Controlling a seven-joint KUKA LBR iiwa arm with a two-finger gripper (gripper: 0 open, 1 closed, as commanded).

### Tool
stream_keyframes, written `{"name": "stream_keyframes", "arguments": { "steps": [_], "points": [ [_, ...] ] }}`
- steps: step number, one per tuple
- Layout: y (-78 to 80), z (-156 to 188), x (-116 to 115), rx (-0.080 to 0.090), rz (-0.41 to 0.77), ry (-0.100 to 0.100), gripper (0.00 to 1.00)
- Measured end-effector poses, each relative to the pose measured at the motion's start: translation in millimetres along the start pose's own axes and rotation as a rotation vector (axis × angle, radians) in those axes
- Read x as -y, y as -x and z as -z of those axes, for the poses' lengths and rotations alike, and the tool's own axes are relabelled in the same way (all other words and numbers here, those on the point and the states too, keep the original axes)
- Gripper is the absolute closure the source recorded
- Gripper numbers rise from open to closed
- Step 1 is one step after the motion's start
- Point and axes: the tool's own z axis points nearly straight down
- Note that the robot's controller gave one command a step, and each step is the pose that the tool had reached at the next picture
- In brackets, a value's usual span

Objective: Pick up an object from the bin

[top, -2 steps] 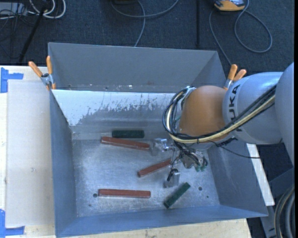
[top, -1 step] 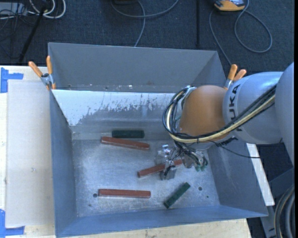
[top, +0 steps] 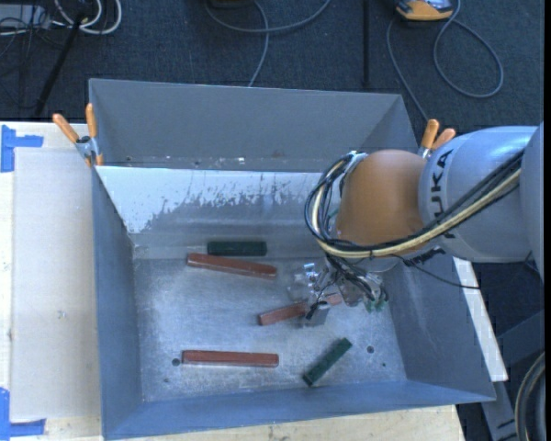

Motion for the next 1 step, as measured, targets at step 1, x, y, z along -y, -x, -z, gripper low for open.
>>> {"name": "stream_keyframes", "arguments": {
  "steps": [1],
  "points": [
    [2.0, 72.8, -0.7, 0.004, -0.005, -0.002, 1.00]
  ]
}}
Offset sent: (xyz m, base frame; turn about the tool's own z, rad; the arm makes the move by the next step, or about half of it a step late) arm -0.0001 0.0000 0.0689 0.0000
